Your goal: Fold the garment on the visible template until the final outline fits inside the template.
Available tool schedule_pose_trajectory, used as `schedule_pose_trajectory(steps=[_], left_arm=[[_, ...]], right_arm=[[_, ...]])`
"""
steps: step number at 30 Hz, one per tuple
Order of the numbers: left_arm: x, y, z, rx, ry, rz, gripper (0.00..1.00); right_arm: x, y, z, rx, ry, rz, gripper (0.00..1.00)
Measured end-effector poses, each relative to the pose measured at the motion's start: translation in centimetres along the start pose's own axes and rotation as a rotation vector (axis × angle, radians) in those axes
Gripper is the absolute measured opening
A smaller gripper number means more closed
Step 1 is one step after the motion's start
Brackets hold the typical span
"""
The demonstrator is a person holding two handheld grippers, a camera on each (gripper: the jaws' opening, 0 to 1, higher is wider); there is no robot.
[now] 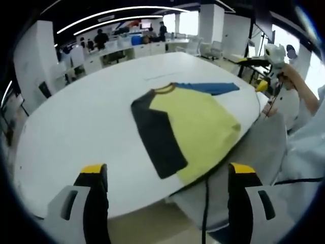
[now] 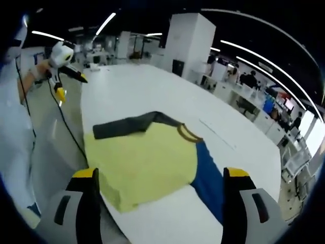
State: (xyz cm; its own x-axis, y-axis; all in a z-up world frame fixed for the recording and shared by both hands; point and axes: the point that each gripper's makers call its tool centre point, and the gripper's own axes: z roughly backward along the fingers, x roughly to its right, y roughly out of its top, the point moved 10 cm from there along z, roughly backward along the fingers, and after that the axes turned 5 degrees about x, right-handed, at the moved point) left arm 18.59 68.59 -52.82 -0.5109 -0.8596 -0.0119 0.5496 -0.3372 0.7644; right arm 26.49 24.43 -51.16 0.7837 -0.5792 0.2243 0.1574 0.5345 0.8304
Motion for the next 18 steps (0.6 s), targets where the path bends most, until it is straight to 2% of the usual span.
schedule_pose_trajectory(steps=[7,11,18], left_arm=[[-0.1,0.0,-0.5,0.002,-0.024,-0.012,0.95],[-0.2,-0.4,-0.9,-0.024,-0.033,-0.026,0.95],[-0.9,-0.4,-1.5,-0.013,-0.047,-0.030,0.94]], right_arm=[[-1.4,0.0,0.9,-0.002,-0.012,-0.018,1.00],[-2.0,0.0,1.4,0.000,-0.034,-0.024,1.00],[-2.5,0.5,2.4,0.002,-0.076,-0.017,1.00]])
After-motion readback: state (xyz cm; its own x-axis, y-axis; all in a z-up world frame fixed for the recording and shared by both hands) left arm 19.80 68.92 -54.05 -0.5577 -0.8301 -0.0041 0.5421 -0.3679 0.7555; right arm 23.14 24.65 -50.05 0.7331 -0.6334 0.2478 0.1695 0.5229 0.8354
